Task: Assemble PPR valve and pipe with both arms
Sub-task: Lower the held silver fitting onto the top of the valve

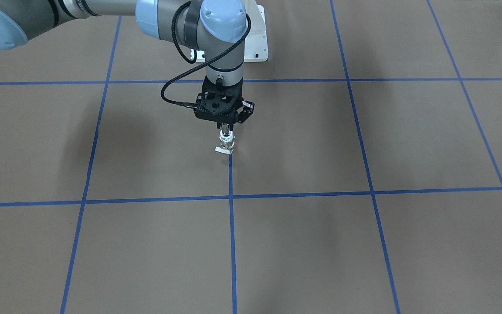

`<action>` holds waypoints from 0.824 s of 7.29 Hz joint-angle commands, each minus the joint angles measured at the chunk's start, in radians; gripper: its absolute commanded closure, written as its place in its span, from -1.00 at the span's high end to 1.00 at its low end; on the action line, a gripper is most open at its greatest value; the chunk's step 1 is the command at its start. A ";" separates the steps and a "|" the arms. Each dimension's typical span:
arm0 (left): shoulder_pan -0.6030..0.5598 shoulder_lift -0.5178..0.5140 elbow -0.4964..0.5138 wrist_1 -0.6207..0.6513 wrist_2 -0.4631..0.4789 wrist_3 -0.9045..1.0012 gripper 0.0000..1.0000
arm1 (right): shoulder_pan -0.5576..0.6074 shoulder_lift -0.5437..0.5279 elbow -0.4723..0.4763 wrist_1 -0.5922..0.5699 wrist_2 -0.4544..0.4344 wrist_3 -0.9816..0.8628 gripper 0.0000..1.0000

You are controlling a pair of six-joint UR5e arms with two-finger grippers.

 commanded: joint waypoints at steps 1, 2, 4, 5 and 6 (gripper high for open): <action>0.001 0.000 0.000 0.000 0.000 0.000 1.00 | -0.005 0.004 -0.001 -0.007 -0.002 0.000 -1.00; 0.001 0.000 0.001 0.000 0.000 0.000 1.00 | -0.005 0.004 -0.001 -0.005 -0.002 -0.001 -1.00; 0.001 0.000 0.003 0.000 0.000 0.000 1.00 | -0.006 0.003 -0.001 0.000 -0.002 -0.001 -1.00; 0.001 -0.001 0.003 0.000 0.000 0.000 1.00 | -0.006 -0.002 -0.001 0.001 -0.002 -0.003 -1.00; 0.002 -0.001 0.003 0.000 0.000 -0.002 1.00 | -0.006 -0.002 -0.001 0.001 -0.002 -0.004 -1.00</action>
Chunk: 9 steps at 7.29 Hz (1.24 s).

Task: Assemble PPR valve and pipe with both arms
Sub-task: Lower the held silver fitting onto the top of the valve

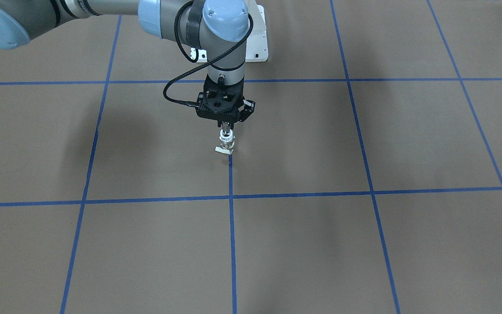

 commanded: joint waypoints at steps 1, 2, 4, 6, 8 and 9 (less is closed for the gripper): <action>0.001 -0.001 0.000 0.000 0.000 -0.001 1.00 | 0.000 0.000 0.000 0.002 -0.011 -0.002 -1.00; 0.001 -0.002 0.000 0.000 0.000 -0.001 1.00 | 0.000 0.003 0.000 0.005 -0.024 -0.006 -1.00; 0.001 -0.002 0.002 0.000 0.000 -0.001 1.00 | -0.006 -0.008 -0.003 0.021 -0.026 -0.008 -1.00; 0.001 -0.002 0.002 0.000 0.000 -0.001 1.00 | -0.014 -0.009 -0.002 0.025 -0.025 -0.002 -1.00; 0.001 -0.002 0.002 0.000 0.000 -0.001 1.00 | -0.015 -0.009 -0.003 0.025 -0.025 -0.003 -1.00; 0.001 -0.002 0.002 0.000 0.000 -0.001 1.00 | -0.015 -0.011 -0.002 0.024 -0.026 -0.005 -1.00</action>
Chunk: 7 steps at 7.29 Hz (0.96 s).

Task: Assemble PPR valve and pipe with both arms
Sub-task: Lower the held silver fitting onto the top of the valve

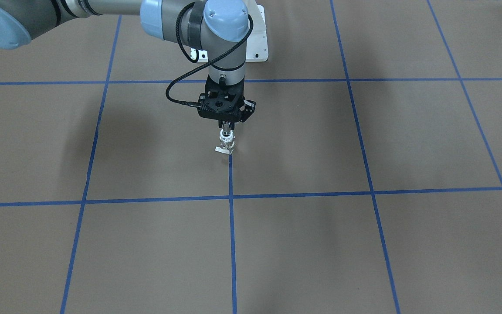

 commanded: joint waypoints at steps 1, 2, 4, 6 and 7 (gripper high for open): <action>-0.001 0.000 0.000 0.000 0.000 0.000 1.00 | 0.001 -0.001 0.001 -0.001 -0.001 -0.004 -1.00; -0.001 0.000 0.000 0.000 0.000 0.000 1.00 | 0.001 -0.001 0.001 -0.001 -0.001 -0.004 -1.00; -0.001 0.000 0.000 0.000 0.000 0.000 1.00 | 0.001 -0.001 0.002 -0.001 -0.023 -0.010 -1.00; 0.001 -0.003 0.000 0.000 0.000 0.000 1.00 | 0.008 -0.006 0.002 -0.001 -0.024 -0.012 -1.00; 0.001 -0.003 0.000 0.000 0.000 0.000 1.00 | 0.009 -0.006 0.002 -0.001 -0.023 -0.012 -1.00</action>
